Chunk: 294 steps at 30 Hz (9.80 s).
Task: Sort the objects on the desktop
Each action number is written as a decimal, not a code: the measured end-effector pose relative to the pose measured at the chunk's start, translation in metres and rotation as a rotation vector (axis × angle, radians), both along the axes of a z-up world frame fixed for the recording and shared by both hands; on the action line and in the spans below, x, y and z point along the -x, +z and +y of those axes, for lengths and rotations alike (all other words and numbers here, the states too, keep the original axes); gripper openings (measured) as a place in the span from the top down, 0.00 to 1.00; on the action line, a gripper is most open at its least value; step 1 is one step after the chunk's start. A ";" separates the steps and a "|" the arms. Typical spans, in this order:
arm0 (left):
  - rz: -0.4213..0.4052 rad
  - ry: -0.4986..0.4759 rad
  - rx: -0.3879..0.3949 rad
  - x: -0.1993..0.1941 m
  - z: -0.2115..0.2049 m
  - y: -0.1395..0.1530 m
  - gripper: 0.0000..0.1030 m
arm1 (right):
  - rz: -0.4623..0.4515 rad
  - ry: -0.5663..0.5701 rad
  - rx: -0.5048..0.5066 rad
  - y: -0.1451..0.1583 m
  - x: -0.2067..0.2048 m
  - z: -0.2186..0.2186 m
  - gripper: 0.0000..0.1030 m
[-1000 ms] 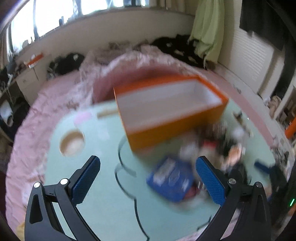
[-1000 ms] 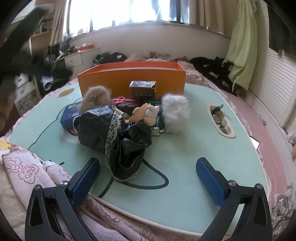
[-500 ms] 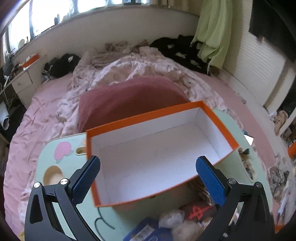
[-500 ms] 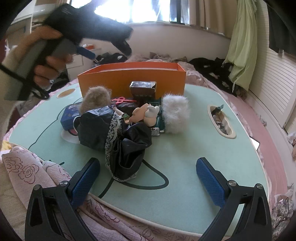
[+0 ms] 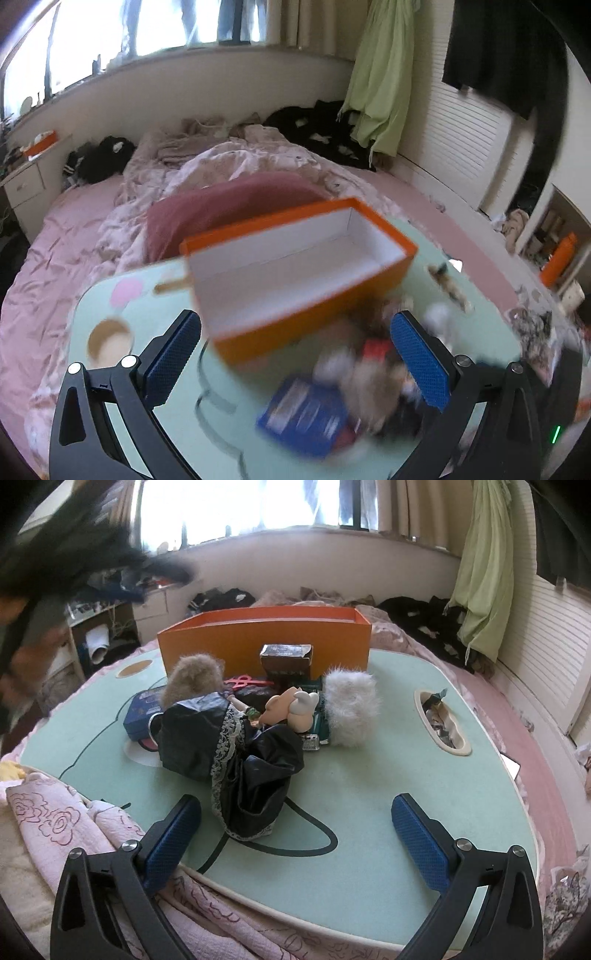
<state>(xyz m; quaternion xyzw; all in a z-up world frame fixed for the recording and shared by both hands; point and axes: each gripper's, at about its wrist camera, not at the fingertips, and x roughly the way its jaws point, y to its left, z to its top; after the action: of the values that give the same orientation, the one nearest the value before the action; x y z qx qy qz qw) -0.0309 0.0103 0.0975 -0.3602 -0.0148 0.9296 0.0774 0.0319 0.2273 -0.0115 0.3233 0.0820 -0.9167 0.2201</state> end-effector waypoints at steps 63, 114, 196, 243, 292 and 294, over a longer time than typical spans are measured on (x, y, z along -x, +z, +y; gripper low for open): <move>0.114 -0.024 -0.169 0.026 -0.032 0.017 0.35 | -0.054 0.076 0.333 0.112 0.111 -0.025 0.51; -0.162 -0.007 0.053 -0.051 -0.013 -0.097 0.00 | -0.030 0.030 -0.028 -0.002 0.005 -0.015 0.00; -0.098 -0.166 -0.210 -0.041 -0.016 -0.036 0.63 | -0.033 0.159 0.259 0.079 0.044 -0.004 0.83; -0.202 0.013 -0.010 -0.037 -0.008 -0.089 0.16 | -0.079 -0.029 -0.052 -0.008 0.023 -0.015 0.00; -0.034 -0.140 0.032 -0.050 0.024 -0.055 0.00 | -0.047 -0.021 -0.037 0.005 0.024 -0.015 0.00; -0.046 -0.173 0.011 -0.044 0.030 -0.053 0.04 | -0.044 -0.024 -0.034 0.005 0.025 -0.014 0.00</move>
<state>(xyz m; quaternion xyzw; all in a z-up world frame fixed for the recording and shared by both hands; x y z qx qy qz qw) 0.0134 0.0402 0.0443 -0.3817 0.0199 0.9110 0.1550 0.0073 0.2134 -0.0065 0.3483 0.0887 -0.9104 0.2052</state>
